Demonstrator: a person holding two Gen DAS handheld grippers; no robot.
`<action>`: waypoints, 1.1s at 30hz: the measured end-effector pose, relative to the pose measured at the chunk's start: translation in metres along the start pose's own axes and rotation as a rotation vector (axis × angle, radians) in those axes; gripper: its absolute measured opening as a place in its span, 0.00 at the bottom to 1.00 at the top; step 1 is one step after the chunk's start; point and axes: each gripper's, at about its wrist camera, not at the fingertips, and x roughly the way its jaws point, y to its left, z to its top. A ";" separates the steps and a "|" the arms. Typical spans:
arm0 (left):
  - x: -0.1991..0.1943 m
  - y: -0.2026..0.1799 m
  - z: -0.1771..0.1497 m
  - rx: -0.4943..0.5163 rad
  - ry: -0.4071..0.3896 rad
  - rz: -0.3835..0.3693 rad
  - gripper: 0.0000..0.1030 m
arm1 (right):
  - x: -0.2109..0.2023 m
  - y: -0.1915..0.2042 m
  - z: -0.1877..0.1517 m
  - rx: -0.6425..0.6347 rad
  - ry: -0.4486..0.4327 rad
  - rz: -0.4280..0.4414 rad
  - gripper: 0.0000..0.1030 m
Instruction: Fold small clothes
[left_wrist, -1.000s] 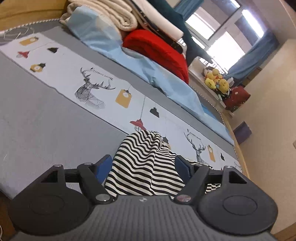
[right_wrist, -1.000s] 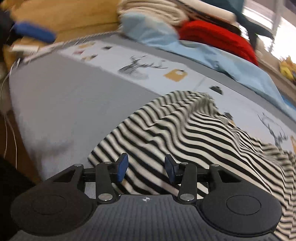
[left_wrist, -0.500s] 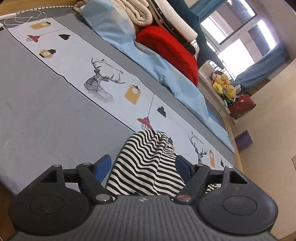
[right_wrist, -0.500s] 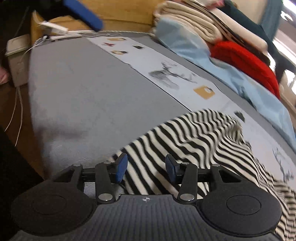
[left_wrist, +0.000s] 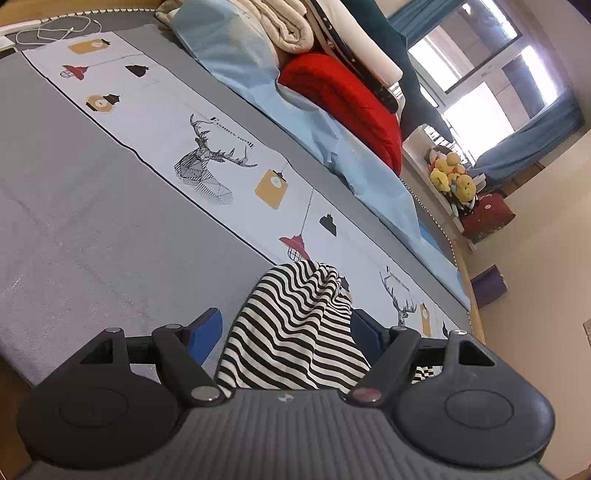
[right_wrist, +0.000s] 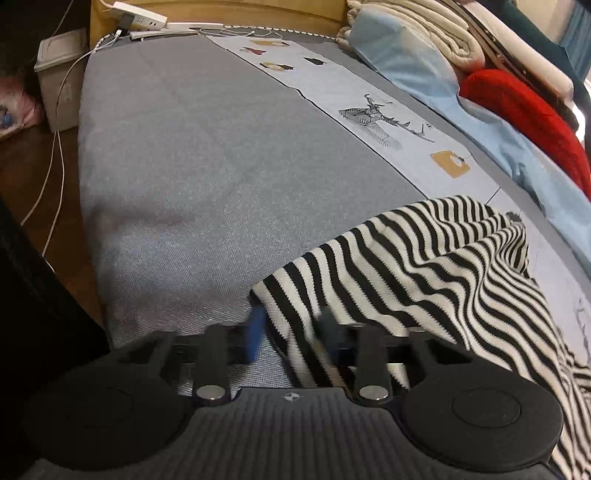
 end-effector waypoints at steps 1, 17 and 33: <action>0.000 0.000 0.000 0.003 0.001 0.002 0.78 | -0.001 -0.002 0.000 0.005 -0.002 0.000 0.13; 0.055 0.005 0.003 -0.202 0.168 -0.130 0.95 | -0.108 -0.108 -0.022 0.573 -0.319 0.088 0.07; 0.178 -0.021 0.000 -0.229 0.371 -0.176 0.99 | -0.150 -0.150 -0.050 0.605 -0.394 0.124 0.07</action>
